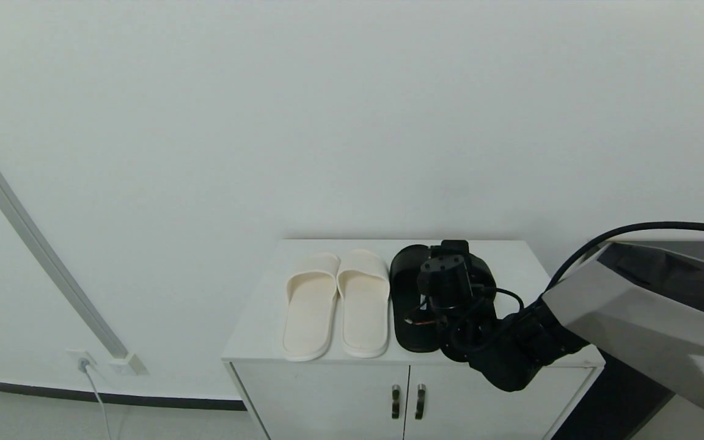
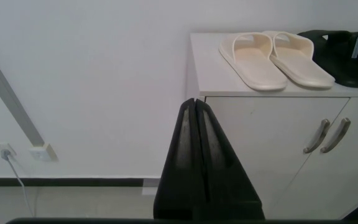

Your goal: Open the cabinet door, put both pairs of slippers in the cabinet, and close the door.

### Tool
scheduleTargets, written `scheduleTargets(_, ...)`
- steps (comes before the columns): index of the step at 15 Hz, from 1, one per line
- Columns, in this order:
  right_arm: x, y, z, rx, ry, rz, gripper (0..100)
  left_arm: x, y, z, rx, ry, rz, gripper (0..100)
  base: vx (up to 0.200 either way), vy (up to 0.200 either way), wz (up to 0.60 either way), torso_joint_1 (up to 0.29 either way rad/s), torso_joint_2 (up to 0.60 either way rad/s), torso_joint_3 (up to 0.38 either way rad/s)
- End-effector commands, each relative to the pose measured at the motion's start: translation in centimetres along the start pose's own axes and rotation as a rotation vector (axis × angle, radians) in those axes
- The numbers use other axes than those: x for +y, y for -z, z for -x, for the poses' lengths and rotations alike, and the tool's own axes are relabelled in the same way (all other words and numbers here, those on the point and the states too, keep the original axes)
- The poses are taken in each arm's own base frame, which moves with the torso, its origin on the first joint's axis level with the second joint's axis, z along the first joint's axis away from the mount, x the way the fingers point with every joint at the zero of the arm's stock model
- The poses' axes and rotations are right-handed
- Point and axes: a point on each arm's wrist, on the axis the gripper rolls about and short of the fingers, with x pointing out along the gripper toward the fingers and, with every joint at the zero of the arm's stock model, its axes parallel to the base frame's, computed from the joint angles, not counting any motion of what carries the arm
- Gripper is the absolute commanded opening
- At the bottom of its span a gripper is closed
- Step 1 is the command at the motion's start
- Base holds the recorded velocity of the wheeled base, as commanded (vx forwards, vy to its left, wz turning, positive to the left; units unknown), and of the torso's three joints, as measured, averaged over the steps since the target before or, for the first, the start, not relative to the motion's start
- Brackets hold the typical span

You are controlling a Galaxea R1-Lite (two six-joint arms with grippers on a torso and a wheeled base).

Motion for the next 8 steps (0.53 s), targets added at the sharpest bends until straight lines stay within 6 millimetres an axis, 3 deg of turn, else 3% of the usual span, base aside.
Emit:
scheduleTargets(1, 0.0, -0.1, 0.1, -0.002, -0.001, 0.001, 0, 0.0, 0.0, 0.0, 0.001, 0.0, 0.001, 0, 0.0, 0.0, 0.0, 0.0, 0.0, 0.0)
scheduleTargets(5, -0.1, -0.1, 0.2, -0.004, -0.003, 0.0, 0, 0.0, 0.0, 0.0, 0.001, 0.0, 0.001, 0, 0.0, 0.0, 0.0, 0.0, 0.0, 0.0)
scheduleTargets(7, -0.4, -1.2, 0.8, -0.032, -0.011, -0.015, 0, 0.0, 0.0, 0.0, 0.0, 0.0, 0.001, 0, 0.0, 0.0, 0.0, 0.0, 0.0, 0.0)
scheduleTargets(8, -0.9, -2.7, 1.7, -0.056, -0.023, -0.021, 0, 0.0, 0.0, 0.0, 0.0, 0.0, -0.001, 0, 0.0, 0.0, 0.0, 0.0, 0.0, 0.0)
